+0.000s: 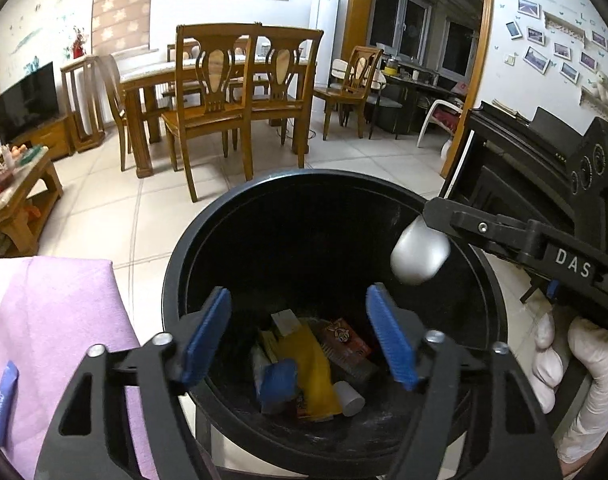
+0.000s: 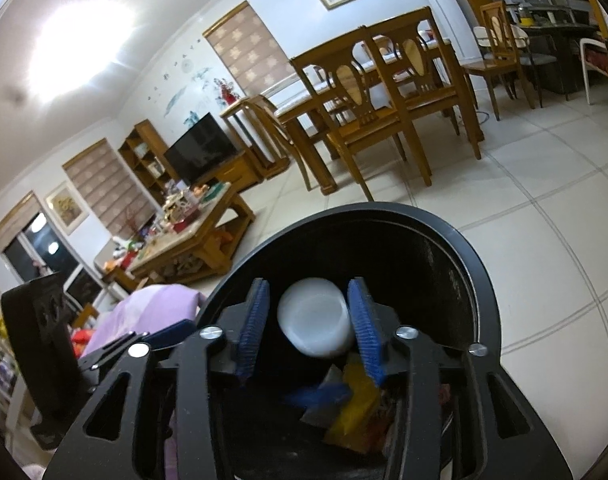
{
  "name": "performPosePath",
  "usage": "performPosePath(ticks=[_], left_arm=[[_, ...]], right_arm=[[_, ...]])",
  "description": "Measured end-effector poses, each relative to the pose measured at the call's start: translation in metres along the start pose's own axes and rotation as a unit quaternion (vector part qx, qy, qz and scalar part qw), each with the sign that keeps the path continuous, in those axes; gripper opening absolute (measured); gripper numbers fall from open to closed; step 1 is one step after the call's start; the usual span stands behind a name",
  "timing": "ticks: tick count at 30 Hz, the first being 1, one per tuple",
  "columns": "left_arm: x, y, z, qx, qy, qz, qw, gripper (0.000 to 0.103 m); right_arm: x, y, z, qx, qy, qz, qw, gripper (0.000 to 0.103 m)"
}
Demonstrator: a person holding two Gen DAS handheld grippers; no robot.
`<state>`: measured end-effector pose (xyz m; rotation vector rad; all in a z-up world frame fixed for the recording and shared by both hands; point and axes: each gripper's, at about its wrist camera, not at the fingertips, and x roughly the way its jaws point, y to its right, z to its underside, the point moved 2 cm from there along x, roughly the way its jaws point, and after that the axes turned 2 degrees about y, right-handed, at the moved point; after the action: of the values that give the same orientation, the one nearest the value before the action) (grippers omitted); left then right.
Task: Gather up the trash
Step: 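Open both tools to drop the wrapper and lid into the bin, then move both open tools back over the table toward the gum and stick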
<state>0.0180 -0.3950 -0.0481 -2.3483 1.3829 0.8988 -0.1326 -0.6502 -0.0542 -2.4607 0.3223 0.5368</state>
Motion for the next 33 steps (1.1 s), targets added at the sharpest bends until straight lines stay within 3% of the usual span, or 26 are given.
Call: performPosePath(ticks=[3,5,9,22,28,33], left_arm=[[-0.004,0.001,0.0,0.002,0.003,-0.005,1.0,0.083],[-0.008,0.002,0.0,0.004,0.007,-0.012,0.9999,0.097],[-0.018,0.005,-0.001,0.016,0.022,-0.017,0.9995,0.097],[-0.037,-0.001,0.006,0.033,0.022,-0.031,0.9987,0.097],[-0.068,-0.038,0.022,0.023,0.031,-0.06,0.9975,0.097],[-0.1,-0.092,0.039,-0.025,0.045,-0.092,0.9945,0.097]], right_arm=[[-0.002,0.005,-0.002,0.008,0.009,0.006,1.0,0.077],[-0.006,0.005,-0.002,0.014,0.021,0.012,1.0,0.083],[-0.009,0.003,-0.003,0.011,0.031,0.018,0.999,0.098],[-0.003,-0.015,0.004,0.018,0.016,0.012,1.0,0.098],[0.004,-0.047,0.01,-0.002,-0.002,-0.004,1.0,0.098],[0.022,-0.101,0.032,-0.074,-0.037,-0.031,0.996,0.098]])
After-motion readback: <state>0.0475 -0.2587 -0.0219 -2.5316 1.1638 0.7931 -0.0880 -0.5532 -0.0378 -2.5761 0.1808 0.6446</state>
